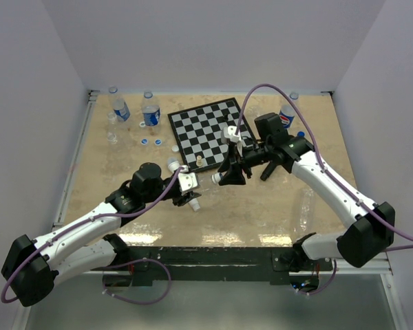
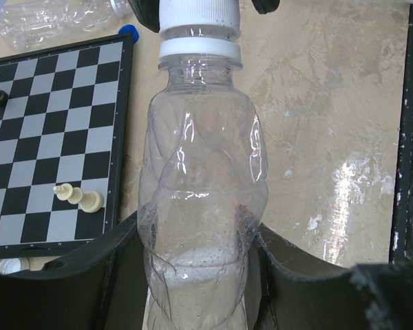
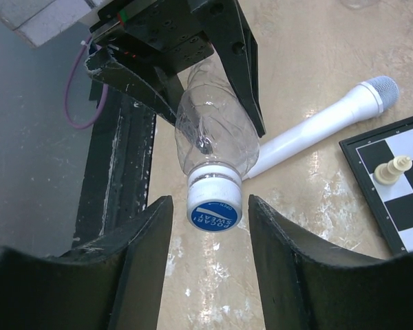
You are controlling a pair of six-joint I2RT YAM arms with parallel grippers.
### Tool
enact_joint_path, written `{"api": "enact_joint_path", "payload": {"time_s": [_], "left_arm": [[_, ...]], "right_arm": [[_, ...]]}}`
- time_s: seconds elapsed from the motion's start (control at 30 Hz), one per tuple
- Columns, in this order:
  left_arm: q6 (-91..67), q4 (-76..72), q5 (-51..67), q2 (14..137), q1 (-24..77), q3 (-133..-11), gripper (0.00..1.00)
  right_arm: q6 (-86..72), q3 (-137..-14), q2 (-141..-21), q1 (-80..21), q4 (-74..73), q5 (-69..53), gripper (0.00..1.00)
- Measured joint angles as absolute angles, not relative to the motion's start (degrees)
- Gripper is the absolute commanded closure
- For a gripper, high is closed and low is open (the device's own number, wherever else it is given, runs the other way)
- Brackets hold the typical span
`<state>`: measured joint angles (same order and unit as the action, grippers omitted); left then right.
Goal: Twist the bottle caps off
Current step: Unscrew the bottle cap from the plastic bottle.
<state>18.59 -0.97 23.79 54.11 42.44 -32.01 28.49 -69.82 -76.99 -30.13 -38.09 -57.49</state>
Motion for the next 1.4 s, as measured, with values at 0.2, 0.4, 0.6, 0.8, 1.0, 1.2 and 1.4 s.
{"api": "enact_joint_path", "payload": {"time_s": [0.2, 0.4, 0.6, 0.8, 1.0, 1.2, 1.4], "left_arm": [[18.6, -1.0, 23.8, 54.1, 42.5, -32.0, 0.96], [18.6, -0.8, 23.8, 54.1, 42.5, -32.0, 0.96], [18.6, 0.3, 23.5, 54.1, 42.5, -32.0, 0.96], [18.5, 1.0, 22.9, 54.1, 42.4, -32.0, 0.96], [18.4, 0.5, 21.7, 54.1, 42.4, -32.0, 0.96], [18.4, -0.2, 20.9, 54.2, 42.4, -32.0, 0.96], [18.4, -0.6, 21.1, 54.2, 42.3, -32.0, 0.96]], "right_arm": [[28.5, -69.8, -77.7, -30.9, -38.1, -56.4, 0.59], [30.1, -69.8, -77.8, -31.1, -38.6, -56.0, 0.82], [42.4, -74.1, -81.4, -31.8, -45.8, -56.2, 1.0], [72.1, -79.4, -84.9, -32.6, -57.3, -55.6, 1.0], [97.8, -80.8, -84.8, -33.4, -61.7, -51.7, 1.0], [108.9, -81.5, -84.7, -33.7, -63.4, -49.8, 0.83], [110.1, -81.5, -84.2, -33.7, -63.7, -50.5, 0.44]]}}
